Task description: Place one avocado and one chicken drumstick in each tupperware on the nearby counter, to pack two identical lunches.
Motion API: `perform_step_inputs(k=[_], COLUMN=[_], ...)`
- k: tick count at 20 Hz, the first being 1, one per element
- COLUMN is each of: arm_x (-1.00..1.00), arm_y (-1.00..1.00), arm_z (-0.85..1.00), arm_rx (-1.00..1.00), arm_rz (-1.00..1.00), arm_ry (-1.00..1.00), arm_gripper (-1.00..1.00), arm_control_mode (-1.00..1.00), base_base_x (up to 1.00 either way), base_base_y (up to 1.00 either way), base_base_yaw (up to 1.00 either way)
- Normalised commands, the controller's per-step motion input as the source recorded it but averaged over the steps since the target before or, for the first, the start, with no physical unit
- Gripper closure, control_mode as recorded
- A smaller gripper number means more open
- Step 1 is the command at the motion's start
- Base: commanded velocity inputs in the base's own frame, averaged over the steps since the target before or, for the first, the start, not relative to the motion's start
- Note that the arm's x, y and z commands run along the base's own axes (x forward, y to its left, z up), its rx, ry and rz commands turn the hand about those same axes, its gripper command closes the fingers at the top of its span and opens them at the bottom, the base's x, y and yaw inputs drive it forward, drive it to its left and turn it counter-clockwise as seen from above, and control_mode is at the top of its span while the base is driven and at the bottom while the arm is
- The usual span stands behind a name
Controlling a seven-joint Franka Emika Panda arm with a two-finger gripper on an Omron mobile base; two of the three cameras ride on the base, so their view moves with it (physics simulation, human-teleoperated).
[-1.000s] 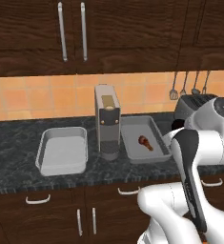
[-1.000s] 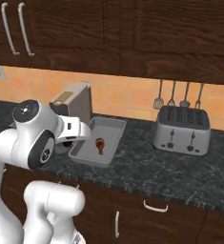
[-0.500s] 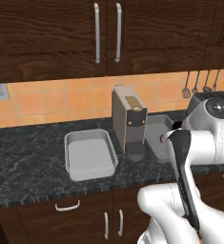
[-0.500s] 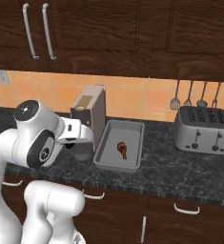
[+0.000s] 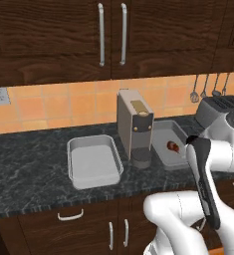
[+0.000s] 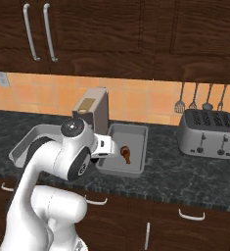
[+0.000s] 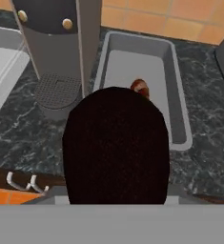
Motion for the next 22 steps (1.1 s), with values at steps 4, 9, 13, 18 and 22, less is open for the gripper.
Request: perform_step_inputs(k=[4, 9, 13, 18, 22], arm_x=[0.94, 0.56, 0.33, 0.47, 0.56], arm_y=[0.31, -0.24, -0.63, -0.17, -0.11], arm_z=[-0.53, -0.13, -0.13, -0.37, -0.34], arm_rx=[0.00, 0.05, 0.08, 0.00, 0.00], arm_rz=[0.20, 0.17, 0.05, 0.04, 0.04], arm_ry=[0.20, 0.02, 0.00, 0.00, 0.00], arm_gripper=[1.00, 1.00, 1.00, 1.00, 1.00], arm_control_mode=[-1.00, -1.00, -1.00, -1.00, -1.00], base_base_x=[0.00, 0.00, 0.00, 0.00, 0.00], base_base_y=[0.00, 0.00, 0.00, 0.00, 0.00], base_base_yaw=[0.00, 0.00, 0.00, 0.00, 0.00])
